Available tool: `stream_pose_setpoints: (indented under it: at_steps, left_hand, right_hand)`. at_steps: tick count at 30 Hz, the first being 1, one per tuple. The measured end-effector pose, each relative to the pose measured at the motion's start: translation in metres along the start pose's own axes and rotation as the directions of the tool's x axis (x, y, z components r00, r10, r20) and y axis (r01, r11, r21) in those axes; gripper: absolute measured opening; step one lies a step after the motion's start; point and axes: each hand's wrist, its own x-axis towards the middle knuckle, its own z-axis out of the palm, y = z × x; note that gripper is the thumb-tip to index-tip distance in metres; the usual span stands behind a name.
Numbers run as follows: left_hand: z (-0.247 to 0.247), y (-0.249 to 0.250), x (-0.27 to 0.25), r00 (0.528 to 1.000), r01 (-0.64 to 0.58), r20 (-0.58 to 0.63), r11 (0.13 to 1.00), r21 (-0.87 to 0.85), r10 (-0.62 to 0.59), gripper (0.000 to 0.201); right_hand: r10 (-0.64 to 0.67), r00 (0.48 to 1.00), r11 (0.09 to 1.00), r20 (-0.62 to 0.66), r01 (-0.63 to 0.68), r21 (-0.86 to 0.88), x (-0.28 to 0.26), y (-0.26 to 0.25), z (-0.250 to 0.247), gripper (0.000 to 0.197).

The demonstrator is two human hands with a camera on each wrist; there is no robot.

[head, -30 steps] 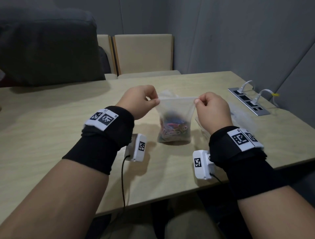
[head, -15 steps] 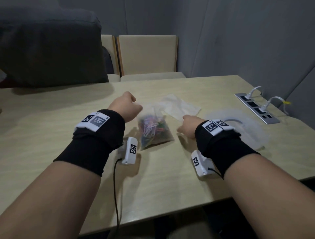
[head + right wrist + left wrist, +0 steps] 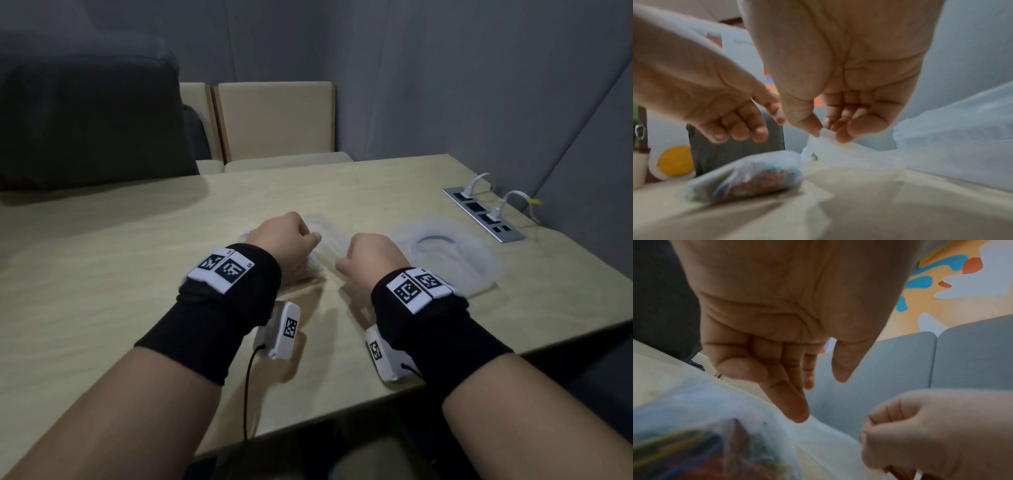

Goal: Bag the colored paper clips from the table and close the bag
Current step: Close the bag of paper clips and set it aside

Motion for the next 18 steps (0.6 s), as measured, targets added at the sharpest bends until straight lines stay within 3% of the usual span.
stream_pose_setpoints:
  at_steps: [4,8,11,14,16,18]
  left_hand:
    - [0.012,0.016,0.0,0.999,0.006,-0.036,0.975,-0.221,-0.015,0.029]
    - [0.026,0.029,0.002,0.999,0.02,-0.021,0.956,-0.294,-0.027,0.016]
    - [0.035,0.033,0.004,0.999,0.018,-0.031,0.956,-0.293,-0.028,0.022]
    - [0.037,0.037,0.006,0.993,-0.029,-0.121,0.964,-0.264,-0.003,0.027]
    - [0.034,0.039,0.006,0.982,-0.069,-0.186,0.97,-0.232,0.025,0.029]
    - [0.031,0.043,0.006,0.973,-0.098,-0.225,0.969,-0.228,0.045,0.029]
  right_hand:
    - [-0.097,0.995,0.987,-0.021,0.098,0.128,-0.013,0.017,-0.002,0.012]
    - [-0.17,0.983,0.963,-0.067,0.18,0.199,-0.032,0.03,-0.01,0.007]
    - [-0.168,0.984,0.947,-0.052,0.176,0.267,-0.036,0.048,-0.016,0.012]
    - [-0.048,0.992,0.988,-0.114,0.064,0.14,-0.03,0.077,-0.025,0.035]
    - [0.062,0.998,0.995,-0.033,-0.065,-0.081,-0.025,0.101,-0.024,0.069]
    - [0.12,0.993,0.975,0.006,-0.117,-0.19,-0.022,0.117,-0.022,0.083]
